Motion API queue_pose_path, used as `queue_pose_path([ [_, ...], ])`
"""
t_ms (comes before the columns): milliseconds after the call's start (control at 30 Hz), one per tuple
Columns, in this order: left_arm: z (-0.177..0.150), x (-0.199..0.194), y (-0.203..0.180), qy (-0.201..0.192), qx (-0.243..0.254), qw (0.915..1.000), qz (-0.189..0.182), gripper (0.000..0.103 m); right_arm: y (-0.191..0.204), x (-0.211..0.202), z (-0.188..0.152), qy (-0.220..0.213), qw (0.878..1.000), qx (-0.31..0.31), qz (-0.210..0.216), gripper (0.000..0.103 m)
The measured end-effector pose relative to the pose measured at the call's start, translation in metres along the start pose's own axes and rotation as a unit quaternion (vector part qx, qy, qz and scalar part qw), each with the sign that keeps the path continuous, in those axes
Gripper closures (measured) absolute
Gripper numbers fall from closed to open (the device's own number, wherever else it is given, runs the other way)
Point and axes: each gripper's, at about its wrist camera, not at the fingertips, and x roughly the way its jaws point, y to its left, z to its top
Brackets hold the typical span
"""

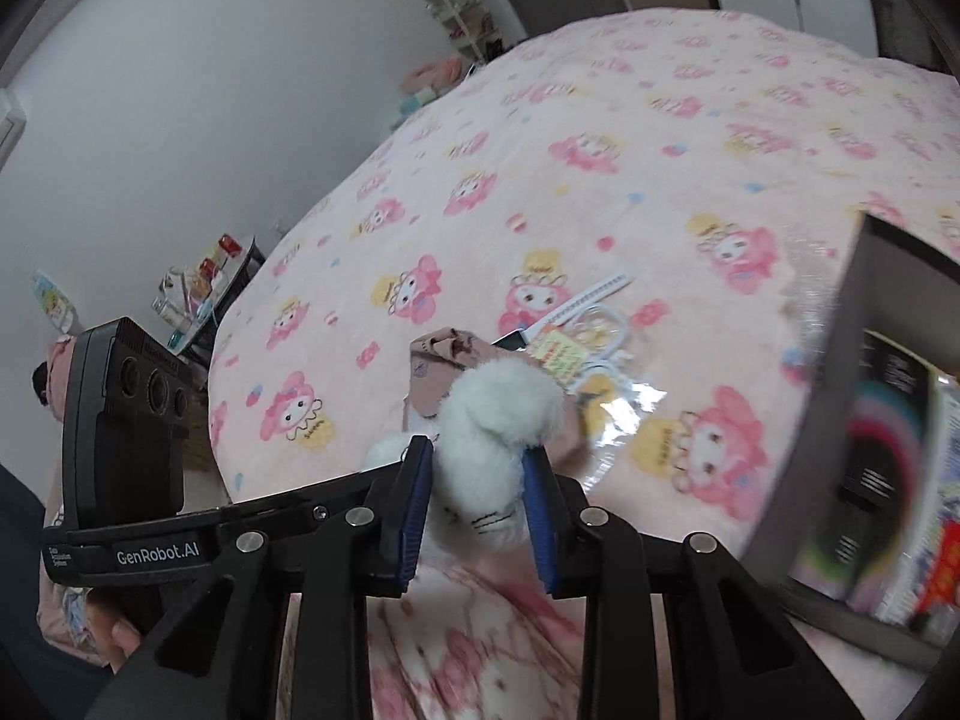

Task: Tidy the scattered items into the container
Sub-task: 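Carry the plush toy with the left gripper into the box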

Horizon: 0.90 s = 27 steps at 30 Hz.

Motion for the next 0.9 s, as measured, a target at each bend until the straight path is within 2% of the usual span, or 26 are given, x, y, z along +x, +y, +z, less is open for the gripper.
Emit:
queue_pose_path([
  [133,-0.011,0.027,-0.055,0.027,0.047,0.9980,-0.032,0.057,-0.028,-0.056,-0.013,-0.041,0.999,0.012,-0.034,0.078],
  [267,-0.019,0.078,-0.120,0.070,0.095,0.9919,-0.048,0.058,-0.078,-0.103,-0.025,-0.080,0.992,0.054,-0.079,0.078],
  [333,-0.026,0.106,-0.147,0.089,0.115,0.9879,-0.054,0.058,-0.107,-0.121,-0.031,-0.088,0.989,0.072,-0.097,0.078],
  [467,-0.038,0.170,-0.187,0.138,0.120,0.9802,-0.075,0.058,-0.166,-0.146,-0.039,-0.086,0.983,0.096,-0.134,0.078],
  [533,-0.044,0.200,-0.202,0.160,0.129,0.9761,-0.071,0.058,-0.194,-0.151,-0.043,-0.079,0.979,0.111,-0.149,0.078],
  [700,-0.061,0.246,-0.220,0.193,0.150,0.9687,-0.043,0.058,-0.246,-0.151,-0.059,-0.072,0.970,0.159,-0.167,0.079],
  [900,-0.063,0.271,-0.222,0.219,0.161,0.9621,-0.021,0.057,-0.271,-0.144,-0.071,-0.058,0.966,0.192,-0.164,0.079],
])
